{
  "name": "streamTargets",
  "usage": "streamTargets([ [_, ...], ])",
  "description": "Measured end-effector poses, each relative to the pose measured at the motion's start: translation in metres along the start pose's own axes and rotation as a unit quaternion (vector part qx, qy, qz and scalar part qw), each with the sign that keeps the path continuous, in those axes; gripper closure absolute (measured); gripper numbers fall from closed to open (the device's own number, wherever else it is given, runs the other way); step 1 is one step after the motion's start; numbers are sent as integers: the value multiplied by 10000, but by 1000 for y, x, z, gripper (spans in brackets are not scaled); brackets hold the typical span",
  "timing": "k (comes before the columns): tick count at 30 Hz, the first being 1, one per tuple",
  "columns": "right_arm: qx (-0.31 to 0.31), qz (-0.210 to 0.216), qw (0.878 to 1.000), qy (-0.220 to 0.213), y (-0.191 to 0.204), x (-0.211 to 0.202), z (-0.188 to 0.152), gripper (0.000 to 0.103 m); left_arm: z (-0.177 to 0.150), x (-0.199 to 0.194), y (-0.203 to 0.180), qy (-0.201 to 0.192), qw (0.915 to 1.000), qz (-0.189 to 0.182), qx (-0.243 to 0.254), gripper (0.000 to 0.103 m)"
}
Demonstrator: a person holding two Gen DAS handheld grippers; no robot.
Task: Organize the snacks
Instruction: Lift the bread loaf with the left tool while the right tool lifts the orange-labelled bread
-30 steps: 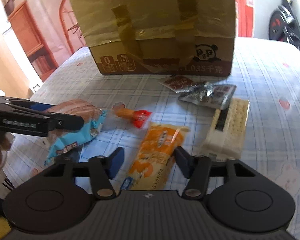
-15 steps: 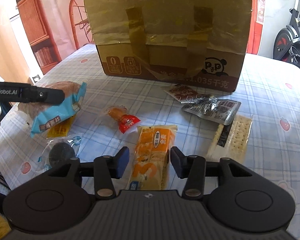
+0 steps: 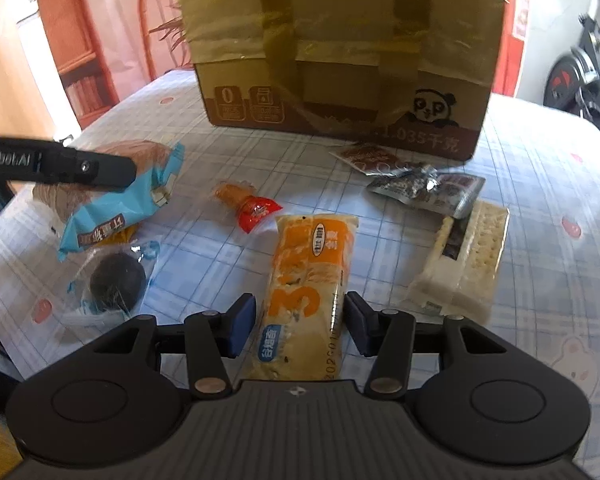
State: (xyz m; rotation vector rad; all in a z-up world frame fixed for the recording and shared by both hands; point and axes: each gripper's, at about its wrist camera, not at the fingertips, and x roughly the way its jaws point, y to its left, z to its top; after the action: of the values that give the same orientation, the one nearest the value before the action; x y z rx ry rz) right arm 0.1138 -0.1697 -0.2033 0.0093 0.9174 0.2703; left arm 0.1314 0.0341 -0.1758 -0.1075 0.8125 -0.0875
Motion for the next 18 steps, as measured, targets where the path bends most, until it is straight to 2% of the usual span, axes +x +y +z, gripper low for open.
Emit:
streamTargets([
  [4, -191, -42, 9998, -51, 3, 1, -4, 51, 0, 0, -1, -9, 10000, -21, 24, 29],
  [11, -67, 29, 9999, -139, -2, -1, -5, 59, 0, -4, -2, -113, 9999, -58, 63, 29],
  [18, 88, 188, 9991, -372, -7, -10, -2, 61, 4, -13, 1, -325, 9994, -50, -76, 29],
])
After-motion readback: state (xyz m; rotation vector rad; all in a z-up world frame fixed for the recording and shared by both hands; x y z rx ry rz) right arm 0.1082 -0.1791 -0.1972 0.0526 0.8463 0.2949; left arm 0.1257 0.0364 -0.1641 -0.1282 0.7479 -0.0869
